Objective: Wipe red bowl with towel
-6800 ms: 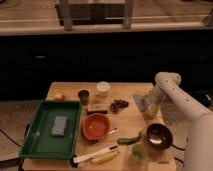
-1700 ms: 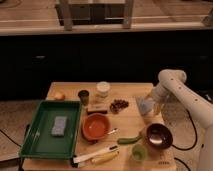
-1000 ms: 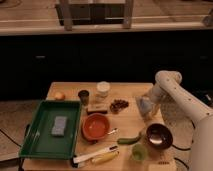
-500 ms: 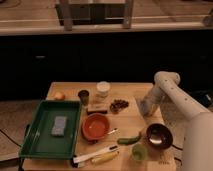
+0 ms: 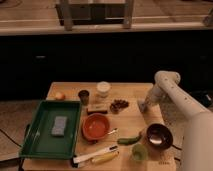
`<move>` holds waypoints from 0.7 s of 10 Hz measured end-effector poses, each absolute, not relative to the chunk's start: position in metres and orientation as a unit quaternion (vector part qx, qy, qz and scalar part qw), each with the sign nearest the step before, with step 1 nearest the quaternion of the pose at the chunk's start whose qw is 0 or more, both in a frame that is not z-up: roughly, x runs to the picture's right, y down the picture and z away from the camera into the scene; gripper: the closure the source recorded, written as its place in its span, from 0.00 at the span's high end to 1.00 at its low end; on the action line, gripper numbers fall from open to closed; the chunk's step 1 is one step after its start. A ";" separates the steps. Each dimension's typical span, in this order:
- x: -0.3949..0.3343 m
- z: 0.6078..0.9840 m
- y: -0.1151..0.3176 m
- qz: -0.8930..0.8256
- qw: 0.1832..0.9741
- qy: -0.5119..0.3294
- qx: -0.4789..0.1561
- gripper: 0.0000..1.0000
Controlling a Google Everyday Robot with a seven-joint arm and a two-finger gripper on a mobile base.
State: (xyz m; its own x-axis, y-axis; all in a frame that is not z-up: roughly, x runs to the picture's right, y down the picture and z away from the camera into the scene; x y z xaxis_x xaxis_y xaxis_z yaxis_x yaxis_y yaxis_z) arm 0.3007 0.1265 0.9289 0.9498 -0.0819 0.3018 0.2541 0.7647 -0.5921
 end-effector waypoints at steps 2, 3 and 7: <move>0.303 0.925 0.127 -0.096 0.930 -0.127 -0.331 0.00; 0.304 0.915 0.121 -0.102 0.931 -0.130 -0.327 0.00; 0.293 0.883 0.104 -0.130 0.931 -0.144 -0.309 0.00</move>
State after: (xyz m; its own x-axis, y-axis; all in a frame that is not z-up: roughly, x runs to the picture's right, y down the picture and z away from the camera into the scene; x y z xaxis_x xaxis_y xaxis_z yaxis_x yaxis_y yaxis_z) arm 0.2929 0.1042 0.8828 0.9248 -0.1534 0.3483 0.3313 0.7746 -0.5387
